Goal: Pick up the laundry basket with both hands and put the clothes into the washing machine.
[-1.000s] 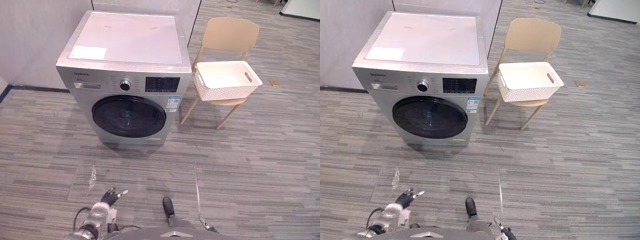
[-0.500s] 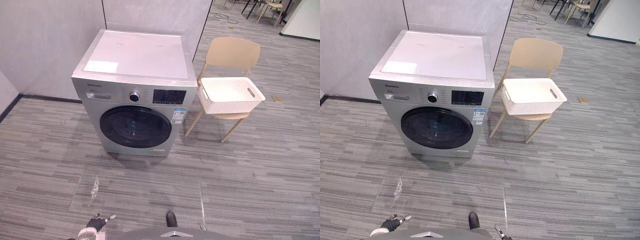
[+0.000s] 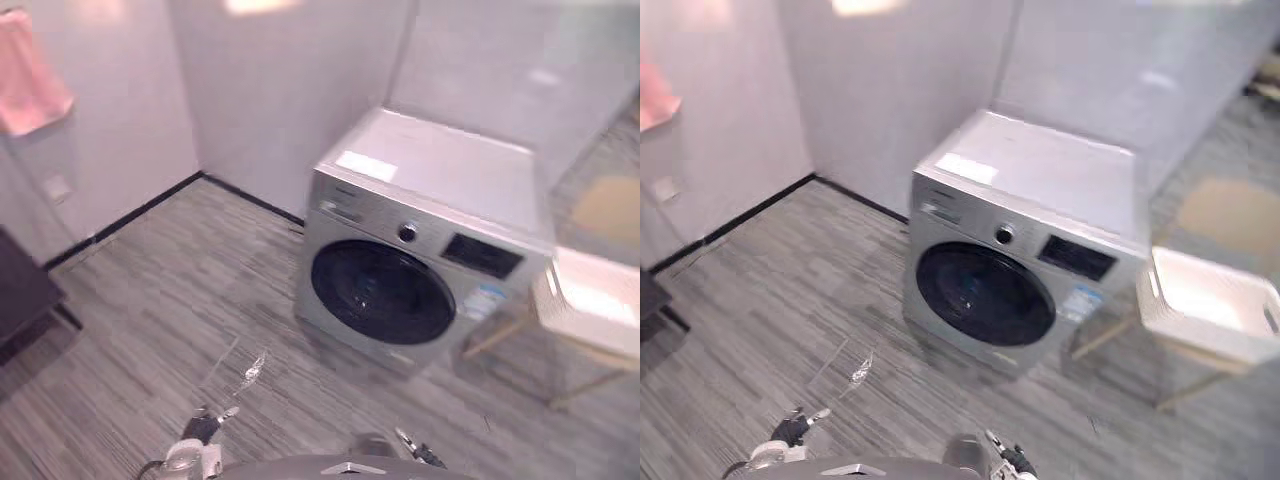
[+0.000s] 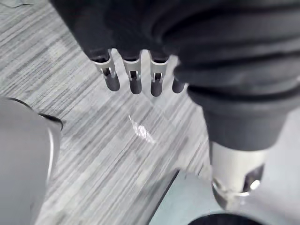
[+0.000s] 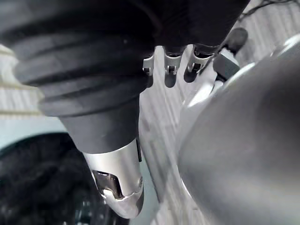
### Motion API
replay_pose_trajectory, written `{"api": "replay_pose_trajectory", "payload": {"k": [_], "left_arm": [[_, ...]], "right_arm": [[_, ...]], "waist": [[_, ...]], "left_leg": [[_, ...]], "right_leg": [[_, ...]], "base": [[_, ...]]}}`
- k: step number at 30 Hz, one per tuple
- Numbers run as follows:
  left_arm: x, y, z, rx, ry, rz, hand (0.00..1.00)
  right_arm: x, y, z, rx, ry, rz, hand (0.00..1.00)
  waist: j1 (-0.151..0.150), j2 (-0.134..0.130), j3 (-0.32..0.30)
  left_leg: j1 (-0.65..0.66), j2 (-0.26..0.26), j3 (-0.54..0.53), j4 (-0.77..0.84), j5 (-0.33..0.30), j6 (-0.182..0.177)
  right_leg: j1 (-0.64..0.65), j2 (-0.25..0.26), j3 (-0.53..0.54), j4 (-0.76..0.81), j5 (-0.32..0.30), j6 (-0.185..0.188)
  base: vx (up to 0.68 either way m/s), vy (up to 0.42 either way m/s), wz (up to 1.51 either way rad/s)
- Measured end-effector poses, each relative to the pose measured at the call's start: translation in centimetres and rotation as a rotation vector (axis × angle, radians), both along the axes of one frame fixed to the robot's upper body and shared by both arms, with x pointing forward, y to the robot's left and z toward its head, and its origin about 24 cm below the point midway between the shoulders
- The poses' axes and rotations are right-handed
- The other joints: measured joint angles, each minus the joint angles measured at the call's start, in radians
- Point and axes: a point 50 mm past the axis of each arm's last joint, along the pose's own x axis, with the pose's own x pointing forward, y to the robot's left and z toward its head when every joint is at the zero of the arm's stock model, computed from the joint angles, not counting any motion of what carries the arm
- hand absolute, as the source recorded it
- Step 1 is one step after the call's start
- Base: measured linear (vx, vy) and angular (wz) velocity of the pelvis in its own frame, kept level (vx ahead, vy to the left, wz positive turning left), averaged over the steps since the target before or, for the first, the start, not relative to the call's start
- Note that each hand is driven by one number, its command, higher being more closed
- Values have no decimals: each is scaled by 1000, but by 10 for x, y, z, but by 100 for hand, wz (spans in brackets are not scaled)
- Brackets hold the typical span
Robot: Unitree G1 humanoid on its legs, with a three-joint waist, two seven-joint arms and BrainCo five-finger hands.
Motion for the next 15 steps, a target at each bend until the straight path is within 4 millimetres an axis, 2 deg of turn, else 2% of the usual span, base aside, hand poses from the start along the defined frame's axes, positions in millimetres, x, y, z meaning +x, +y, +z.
{"api": "replay_pose_trajectory", "payload": {"k": [1,2,3,4,5,7,9,10,11,12,13,14,15], "left_arm": [[0,1,0,2,0,10,0],[-1,1,0,-2,1,24,0],[1,-4,0,-14,-3,27,0],[2,-6,-1,-20,-5,26,0],[3,-11,-1,-30,-7,25,0],[5,-17,-1,-43,-12,20,0],[7,-25,-1,-62,-20,25,0],[7,-27,-1,-66,-20,25,0],[4,-30,-2,-74,-10,23,0],[2,-37,-4,-90,0,16,0],[1,-42,-5,-96,9,-5,0],[1,-43,-5,-96,13,-12,0],[-1,-45,-6,-100,28,-16,0]], "right_arm": [[1,2,0,6,-8,-7,0],[2,3,1,7,-19,-17,0],[1,3,1,13,-21,-44,0],[-1,3,0,11,-16,-55,0],[-2,2,0,9,-8,-71,0],[-3,2,0,15,-7,-85,0],[-2,4,0,17,-5,-60,0],[-3,4,0,16,-1,-58,0],[-5,-3,0,4,6,-63,0],[-1,-9,1,-6,-3,-77,0],[7,-16,4,-17,-21,-97,0],[13,-17,5,-20,-35,-91,0],[22,-17,7,-22,-55,-78,0]], "waist": [[-1,-4,2],[-8,-7,4],[-14,-7,5],[-15,-6,6],[-16,-5,6],[-17,-5,6],[-24,-12,3],[-25,-12,-4],[-29,-7,-34],[-25,40,-51],[-19,58,-58],[-17,55,-56],[-23,54,-56]], "left_leg": [[0,0,-18,2,-3,1],[7,-5,-56,2,-8,7],[12,-13,-90,1,-12,14],[17,-17,-101,-1,-12,11],[35,-21,-125,-5,-26,8],[71,-25,-162,-7,-61,-1],[130,-30,-210,-22,-120,1],[147,-26,-226,-35,-136,2],[175,17,-256,-74,-135,-18],[178,58,-254,-83,-115,-37],[172,74,-243,-82,-52,-43],[171,74,-241,-81,-15,-50],[163,73,-240,-58,52,-64]], "right_leg": [[-13,25,11,-6,-27,7],[-33,66,29,-60,-65,41],[-38,85,44,-158,-92,59],[-33,86,45,-227,-97,63],[-17,84,46,-380,-95,62],[4,74,50,-577,-79,51],[25,50,66,-656,-51,40],[24,49,64,-643,-29,57],[18,72,27,-602,40,102],[15,96,-11,-585,25,82],[9,104,-29,-551,20,75],[9,105,-33,-543,17,68],[32,103,-51,-549,6,51]], "base": [[191,41,89],[257,-5,87],[336,-51,85],[379,-108,76],[319,-120,60],[329,-183,61],[435,-392,77],[488,-541,93],[444,-468,74],[450,-458,66],[414,-428,30],[356,-428,26],[272,-341,26]]}}
